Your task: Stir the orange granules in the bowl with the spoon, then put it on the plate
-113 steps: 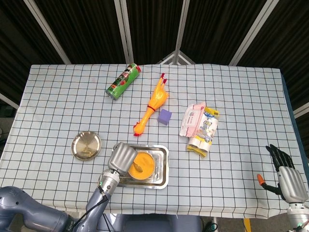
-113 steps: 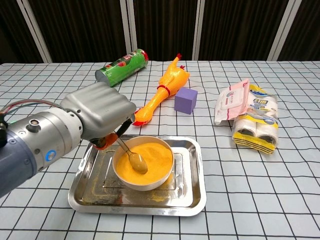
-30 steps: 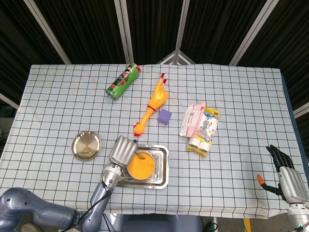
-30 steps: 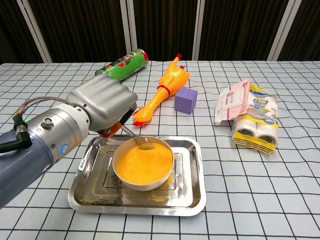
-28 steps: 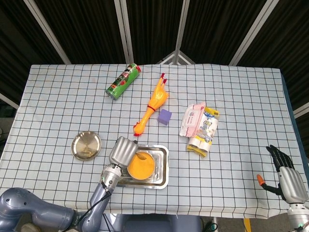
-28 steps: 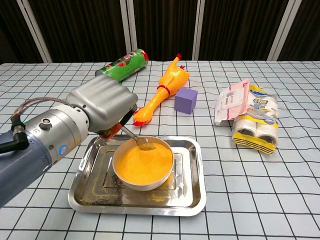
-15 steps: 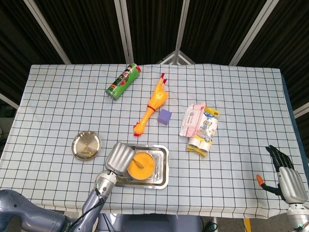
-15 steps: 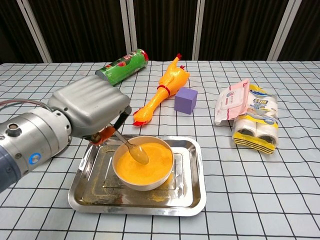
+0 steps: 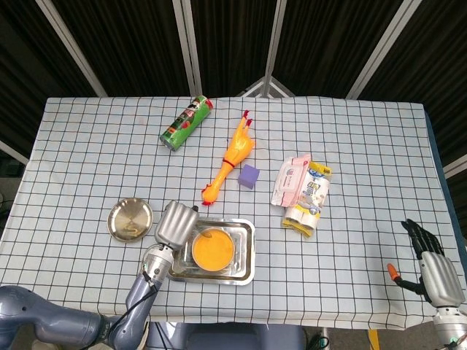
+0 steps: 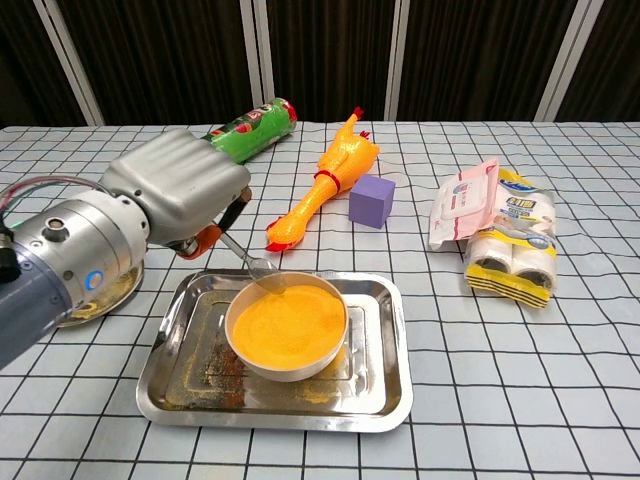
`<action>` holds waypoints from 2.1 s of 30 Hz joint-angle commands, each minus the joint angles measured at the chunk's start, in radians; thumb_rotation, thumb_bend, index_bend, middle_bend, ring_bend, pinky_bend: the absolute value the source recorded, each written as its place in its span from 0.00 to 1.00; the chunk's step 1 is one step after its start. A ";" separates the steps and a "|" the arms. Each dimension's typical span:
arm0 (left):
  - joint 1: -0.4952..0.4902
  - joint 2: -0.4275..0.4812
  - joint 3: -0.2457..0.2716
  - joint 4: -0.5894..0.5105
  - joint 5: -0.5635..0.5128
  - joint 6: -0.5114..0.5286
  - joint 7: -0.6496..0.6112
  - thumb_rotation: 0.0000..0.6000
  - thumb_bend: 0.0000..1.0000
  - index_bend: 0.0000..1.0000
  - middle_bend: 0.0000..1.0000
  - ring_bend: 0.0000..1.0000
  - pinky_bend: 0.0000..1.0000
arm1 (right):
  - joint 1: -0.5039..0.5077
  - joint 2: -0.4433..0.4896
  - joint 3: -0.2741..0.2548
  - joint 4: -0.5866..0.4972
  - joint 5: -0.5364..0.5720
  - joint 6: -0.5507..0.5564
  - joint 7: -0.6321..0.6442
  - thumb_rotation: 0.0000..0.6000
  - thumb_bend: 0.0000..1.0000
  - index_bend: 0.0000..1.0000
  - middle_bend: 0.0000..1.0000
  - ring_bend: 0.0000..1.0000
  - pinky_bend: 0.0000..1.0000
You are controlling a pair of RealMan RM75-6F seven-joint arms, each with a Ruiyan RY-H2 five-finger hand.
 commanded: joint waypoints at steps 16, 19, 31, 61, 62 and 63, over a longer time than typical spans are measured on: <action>0.018 -0.039 0.043 0.006 0.044 -0.023 0.004 1.00 0.77 0.83 1.00 1.00 0.99 | 0.000 0.004 -0.002 -0.004 0.001 -0.005 0.007 1.00 0.40 0.00 0.00 0.00 0.00; 0.026 -0.038 0.053 -0.015 0.047 -0.024 0.000 1.00 0.77 0.83 1.00 1.00 0.99 | 0.001 0.005 -0.002 -0.006 0.002 -0.006 0.008 1.00 0.40 0.00 0.00 0.00 0.00; 0.070 -0.004 0.097 -0.084 0.116 0.028 0.001 1.00 0.77 0.83 1.00 1.00 0.99 | 0.001 0.007 -0.002 -0.008 0.003 -0.008 0.012 1.00 0.40 0.00 0.00 0.00 0.00; 0.116 0.004 0.082 -0.113 0.087 -0.008 -0.014 1.00 0.77 0.83 1.00 1.00 0.99 | 0.003 0.009 -0.003 -0.015 0.009 -0.016 0.007 1.00 0.40 0.00 0.00 0.00 0.00; 0.115 0.000 0.080 -0.104 0.083 -0.011 -0.009 1.00 0.77 0.83 1.00 1.00 0.99 | 0.003 0.009 -0.002 -0.016 0.010 -0.016 0.006 1.00 0.40 0.00 0.00 0.00 0.00; 0.114 -0.005 0.077 -0.096 0.081 -0.013 -0.005 1.00 0.77 0.83 1.00 1.00 0.99 | 0.003 0.009 -0.002 -0.016 0.010 -0.016 0.006 1.00 0.40 0.00 0.00 0.00 0.00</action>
